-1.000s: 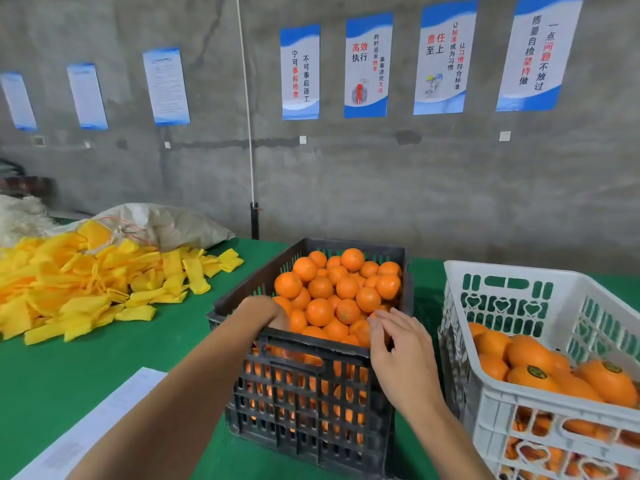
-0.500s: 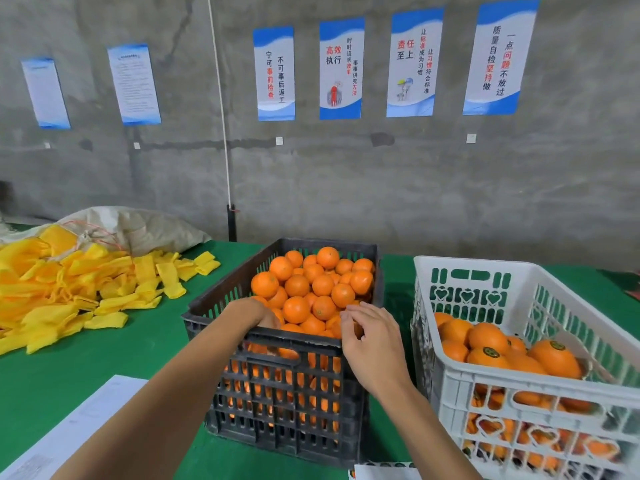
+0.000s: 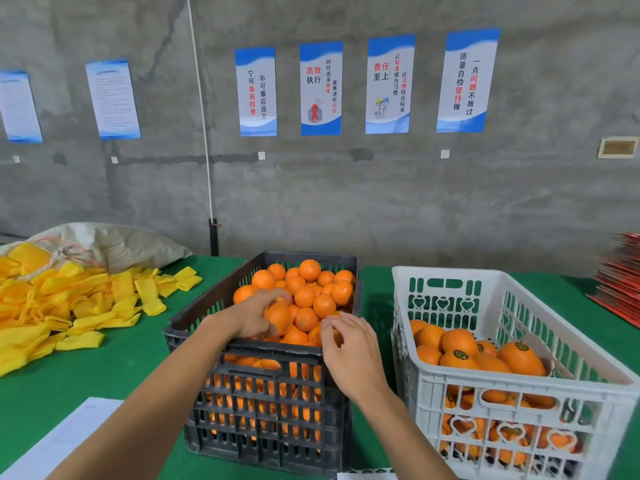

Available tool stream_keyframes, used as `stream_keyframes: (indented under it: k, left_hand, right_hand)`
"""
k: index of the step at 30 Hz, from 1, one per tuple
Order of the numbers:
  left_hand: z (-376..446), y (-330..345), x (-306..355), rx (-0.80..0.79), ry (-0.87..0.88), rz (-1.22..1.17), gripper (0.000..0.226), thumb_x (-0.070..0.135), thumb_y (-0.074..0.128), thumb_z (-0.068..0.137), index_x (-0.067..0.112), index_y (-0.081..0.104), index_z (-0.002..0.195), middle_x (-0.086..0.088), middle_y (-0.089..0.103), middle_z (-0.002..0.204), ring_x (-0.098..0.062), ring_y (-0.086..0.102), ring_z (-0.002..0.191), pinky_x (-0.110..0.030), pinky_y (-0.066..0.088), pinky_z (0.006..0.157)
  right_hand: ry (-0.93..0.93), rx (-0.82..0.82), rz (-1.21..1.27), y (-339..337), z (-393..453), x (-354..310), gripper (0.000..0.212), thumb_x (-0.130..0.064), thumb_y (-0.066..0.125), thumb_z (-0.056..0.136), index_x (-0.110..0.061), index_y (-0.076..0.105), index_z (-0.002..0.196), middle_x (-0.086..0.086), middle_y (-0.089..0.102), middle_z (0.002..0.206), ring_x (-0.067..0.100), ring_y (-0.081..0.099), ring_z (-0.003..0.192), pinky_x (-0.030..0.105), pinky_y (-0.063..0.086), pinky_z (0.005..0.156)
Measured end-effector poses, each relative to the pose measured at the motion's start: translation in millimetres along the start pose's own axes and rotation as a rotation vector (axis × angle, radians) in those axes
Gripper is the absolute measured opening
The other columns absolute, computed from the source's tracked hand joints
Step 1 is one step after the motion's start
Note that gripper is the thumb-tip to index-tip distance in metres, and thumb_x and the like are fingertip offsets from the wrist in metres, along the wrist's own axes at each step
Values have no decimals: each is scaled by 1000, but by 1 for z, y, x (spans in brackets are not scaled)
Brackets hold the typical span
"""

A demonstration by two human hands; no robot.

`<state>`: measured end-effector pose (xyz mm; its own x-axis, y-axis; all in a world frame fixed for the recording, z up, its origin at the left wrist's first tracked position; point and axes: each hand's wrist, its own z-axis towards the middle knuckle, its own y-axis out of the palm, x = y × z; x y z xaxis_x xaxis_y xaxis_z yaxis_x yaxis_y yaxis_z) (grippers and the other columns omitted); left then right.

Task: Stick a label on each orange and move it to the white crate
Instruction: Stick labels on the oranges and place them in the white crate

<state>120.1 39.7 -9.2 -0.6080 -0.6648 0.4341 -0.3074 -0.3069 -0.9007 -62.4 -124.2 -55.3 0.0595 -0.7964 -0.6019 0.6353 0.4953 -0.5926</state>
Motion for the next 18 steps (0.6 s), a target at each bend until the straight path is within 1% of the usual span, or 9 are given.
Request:
stream_keyframes:
  k: [2,4,5,6,8,11,13,15,18]
  left_hand:
    - [-14,3,21,228,209,-137,70,15,82,89,41,47,143,3,39,143,-25,52,126,-38,50,104]
    - [-34,15,50,394,392,-291,68,23,85,86,49,51,139,15,42,135,-18,60,114,-27,56,89]
    - [-45,25,65,437,475,-350,67,25,85,86,50,52,139,18,41,134,-13,61,111,-24,57,85]
    - [-54,37,78,481,553,-356,66,26,85,87,48,52,140,17,41,137,-10,60,114,-22,57,85]
    - [-70,64,101,571,659,-227,68,22,82,88,42,49,143,12,38,144,-4,52,126,-20,55,92]
    - [-83,110,123,605,683,-145,82,13,83,84,36,39,148,9,31,155,-13,48,135,-31,54,101]
    - [-88,142,134,602,675,-117,87,9,83,83,32,34,151,7,29,158,-19,48,137,-36,54,103]
    - [-91,173,141,574,677,-105,89,8,82,84,30,31,153,3,30,157,-23,50,136,-38,56,101]
    - [-96,218,143,463,586,-230,87,9,77,87,34,30,156,8,30,153,-18,54,126,-39,58,91]
  right_hand:
    - [26,-8,70,-3,-1,-1,45,-50,43,105,-28,58,141,-9,59,140,12,45,137,44,32,119]
    - [29,28,109,-8,-5,-2,61,-64,35,102,-32,39,154,-12,51,149,11,41,140,42,37,116]
    - [7,83,92,-11,-10,-3,66,-69,32,101,-34,33,156,-14,49,149,8,41,138,38,40,113]
    - [-15,145,72,-14,-16,-3,69,-73,29,99,-36,30,157,-17,48,147,2,40,134,31,41,109]
    - [-15,255,117,-24,-34,0,71,-78,29,95,-42,27,156,-27,43,141,-10,38,127,19,38,102]
    - [-10,327,170,-37,-70,16,65,-73,39,96,-44,31,153,-40,32,144,-16,36,132,6,34,102]
    - [3,344,169,-45,-96,31,62,-71,43,96,-45,33,151,-41,31,144,-18,36,133,1,32,100]
    - [46,341,178,-49,-118,47,61,-69,44,96,-42,37,150,-33,39,145,-13,39,133,1,31,102]
    - [102,273,101,-51,-151,73,61,-62,49,98,-31,43,149,-20,46,143,-11,41,132,5,32,104]
